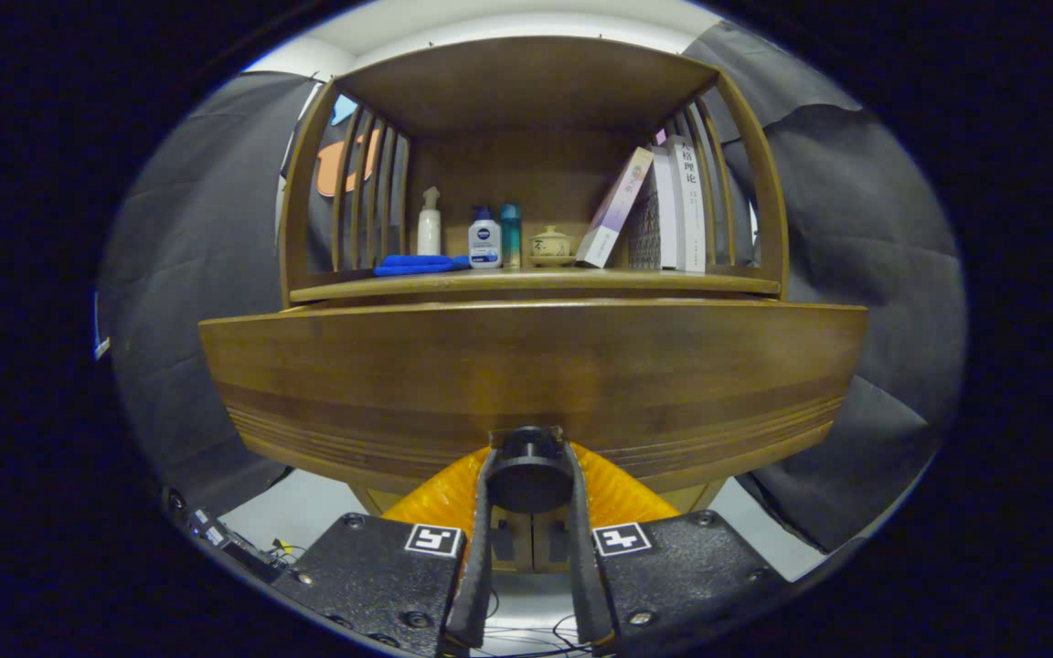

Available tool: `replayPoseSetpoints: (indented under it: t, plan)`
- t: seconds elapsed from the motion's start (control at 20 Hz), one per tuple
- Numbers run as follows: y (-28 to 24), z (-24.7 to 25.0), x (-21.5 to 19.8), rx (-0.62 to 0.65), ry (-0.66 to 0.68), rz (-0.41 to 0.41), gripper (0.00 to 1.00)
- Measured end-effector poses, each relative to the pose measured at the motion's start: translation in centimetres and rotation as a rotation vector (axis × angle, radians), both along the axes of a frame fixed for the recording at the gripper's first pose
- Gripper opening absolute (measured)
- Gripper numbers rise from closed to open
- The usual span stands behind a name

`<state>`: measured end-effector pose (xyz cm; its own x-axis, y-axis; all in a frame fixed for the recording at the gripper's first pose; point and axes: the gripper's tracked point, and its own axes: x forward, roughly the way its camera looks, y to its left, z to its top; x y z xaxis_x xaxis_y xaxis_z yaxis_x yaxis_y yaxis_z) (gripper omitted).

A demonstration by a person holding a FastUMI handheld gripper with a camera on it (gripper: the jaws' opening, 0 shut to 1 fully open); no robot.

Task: Pull open the drawer, take out the items inside it, and place them on the countertop above the cabinet.

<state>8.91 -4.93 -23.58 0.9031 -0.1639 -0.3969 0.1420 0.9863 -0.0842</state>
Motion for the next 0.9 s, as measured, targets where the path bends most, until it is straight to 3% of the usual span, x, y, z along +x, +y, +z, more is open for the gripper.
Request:
replayPoseSetpoints:
  t: [0.55, 0.9]
  plan:
    - [0.9, -0.2, -6.8, 0.0, 0.036, 0.079, 0.39]
    - [1.5, -0.3, -8.7, -0.018, 0.077, 0.103, 0.39]
